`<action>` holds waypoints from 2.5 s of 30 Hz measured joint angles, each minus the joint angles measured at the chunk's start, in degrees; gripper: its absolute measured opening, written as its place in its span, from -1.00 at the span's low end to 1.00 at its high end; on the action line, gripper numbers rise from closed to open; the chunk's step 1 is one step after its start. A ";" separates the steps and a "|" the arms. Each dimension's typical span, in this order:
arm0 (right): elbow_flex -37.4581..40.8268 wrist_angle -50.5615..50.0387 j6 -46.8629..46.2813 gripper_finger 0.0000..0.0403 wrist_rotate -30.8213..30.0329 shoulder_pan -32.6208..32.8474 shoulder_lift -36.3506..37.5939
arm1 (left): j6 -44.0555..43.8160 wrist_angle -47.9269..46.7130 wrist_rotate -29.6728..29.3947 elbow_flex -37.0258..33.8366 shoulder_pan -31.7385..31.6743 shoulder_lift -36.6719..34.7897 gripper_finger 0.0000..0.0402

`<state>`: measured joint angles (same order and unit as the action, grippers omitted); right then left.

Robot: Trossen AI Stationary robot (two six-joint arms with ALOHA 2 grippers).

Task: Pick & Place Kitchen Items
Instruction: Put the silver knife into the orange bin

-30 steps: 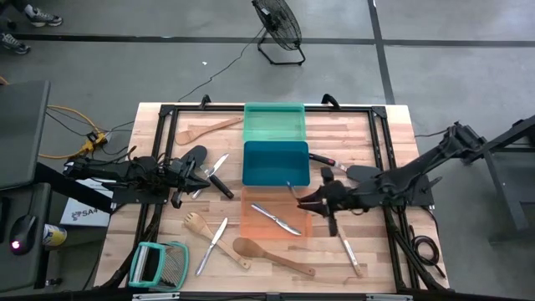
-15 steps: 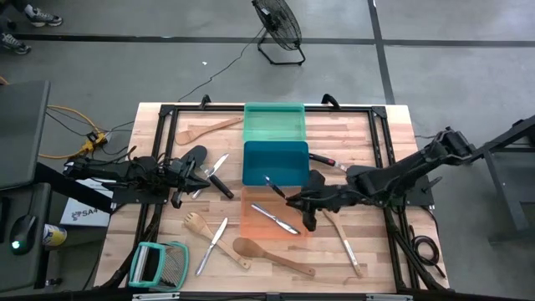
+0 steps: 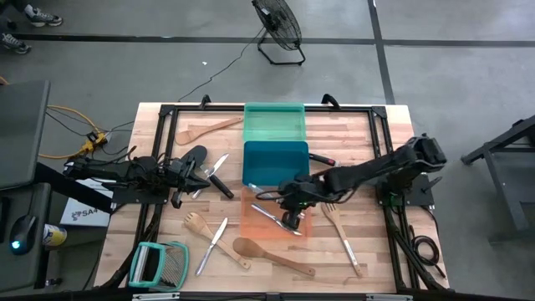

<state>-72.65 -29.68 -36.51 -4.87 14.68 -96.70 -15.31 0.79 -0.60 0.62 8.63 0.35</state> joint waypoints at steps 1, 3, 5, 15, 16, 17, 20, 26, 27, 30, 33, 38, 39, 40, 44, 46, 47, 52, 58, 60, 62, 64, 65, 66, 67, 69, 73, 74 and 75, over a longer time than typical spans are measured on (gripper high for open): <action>-0.48 0.11 0.44 -0.85 0.82 -0.16 -0.94 | 0.00 -0.01 0.00 0.00 0.01 0.00 -1.00; -1.19 0.16 0.71 -0.85 2.01 -0.36 -2.54 | 0.00 0.00 0.00 0.00 -0.01 0.01 -1.00; -1.78 0.00 1.22 -0.85 2.52 -0.58 -3.97 | 0.00 -0.01 0.00 0.00 0.02 0.01 -1.00; -2.09 -0.38 -0.32 -0.85 3.96 -0.99 -8.57 | 0.00 -0.01 0.00 0.00 0.00 0.00 -1.00; -2.09 -0.71 -1.09 -0.85 3.95 -1.08 -8.96 | 0.00 0.01 0.00 0.00 0.00 0.01 -1.00; -2.09 -1.04 -1.73 -0.85 3.99 -1.22 -9.38 | 0.00 -0.01 0.00 0.00 0.00 -0.01 -1.00; -2.09 -1.97 -2.91 -0.85 4.05 -1.35 -10.69 | 0.00 -0.02 0.00 0.00 0.01 0.01 -1.00; -2.09 -2.78 -3.82 -0.85 3.96 -1.38 -13.29 | 0.00 -0.01 0.00 0.00 0.00 0.00 -1.00; -2.09 -2.64 -3.98 -0.85 3.92 -1.53 -13.69 | 0.00 0.01 0.00 0.00 -0.01 0.00 -1.00; -2.09 -2.55 -4.20 -0.85 3.65 -1.64 -14.97 | 0.00 -0.01 0.00 0.00 -0.01 0.01 -1.00; -2.09 -1.95 -4.24 -0.85 3.22 -1.71 -16.01 | 0.00 -0.01 0.00 0.00 0.01 0.00 -1.00; -2.09 -1.29 -4.44 -0.85 2.44 -1.76 -16.77 | 0.00 0.00 0.00 0.00 0.00 0.00 -1.00; -2.13 -1.17 -4.42 -0.85 2.30 -1.76 -16.93 | 0.00 -0.02 0.00 0.00 -0.01 -0.01 -1.00; -2.09 -1.43 -4.41 -0.85 2.42 -1.76 -17.07 | 0.00 0.01 0.00 0.00 0.00 0.01 -1.00; -2.13 -0.93 -4.39 -0.82 2.49 -1.71 -17.86 | 0.00 -0.01 0.00 0.00 -0.01 0.00 -1.00; -2.13 -0.89 -4.33 -0.79 3.07 -1.67 -17.86 | 0.00 0.00 0.00 0.00 0.00 0.00 -1.00; -2.13 -0.91 -4.26 -0.78 3.05 -1.67 -17.86 | 0.00 -0.01 0.00 0.00 0.01 0.01 -1.00; -2.13 -0.95 -3.94 -0.73 4.30 -1.71 -17.86 | 0.00 -0.01 0.00 0.00 0.02 0.01 -1.00; -2.13 -0.98 -3.78 -0.72 4.76 -1.72 -17.84 | 0.00 -0.02 0.00 0.00 -0.01 0.01 -1.00; -2.13 -0.98 -3.76 -0.72 4.86 -1.73 -17.84 | 0.00 0.01 0.00 0.00 0.00 0.01 -1.00; -2.13 -0.95 -3.82 -0.72 4.86 -1.79 -17.84 | 0.00 0.01 0.00 0.00 0.01 -0.01 -1.00; -2.13 -0.95 -3.89 -0.72 4.97 -2.00 -17.84 | 0.00 -0.01 0.00 0.00 0.01 0.01 -1.00; -2.13 -0.93 -4.02 -0.72 5.13 -2.02 -17.84 | 0.00 0.01 0.00 0.00 -0.01 0.01 -1.00; -2.13 -0.91 -4.05 -0.72 5.30 -2.12 -17.82 | 0.00 0.01 0.00 0.00 -0.01 -0.01 -1.00; -2.13 -0.91 -4.08 -0.71 5.46 -2.30 -17.82 | 0.00 0.00 0.00 0.00 -0.01 -0.01 -1.00; -2.13 -0.87 -4.17 -0.71 6.06 -2.55 -17.78 | 0.00 0.00 0.00 0.00 0.00 0.00 -1.00; -2.12 -0.48 -4.41 -0.71 6.53 -2.83 -17.69 | 0.00 -0.01 0.00 0.00 -0.01 0.01 -1.00; -2.06 -0.34 -4.44 -0.71 6.60 -2.85 -17.41 | 0.00 -0.01 0.00 0.00 -0.01 0.01 -1.00; -2.04 -0.10 -4.46 -0.71 6.84 -2.86 -17.16 | 0.00 0.00 0.00 0.00 0.02 0.01 -1.00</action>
<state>-74.69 -29.78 -40.97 1.97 11.83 -113.85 -15.31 0.80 -0.60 0.62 8.64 0.36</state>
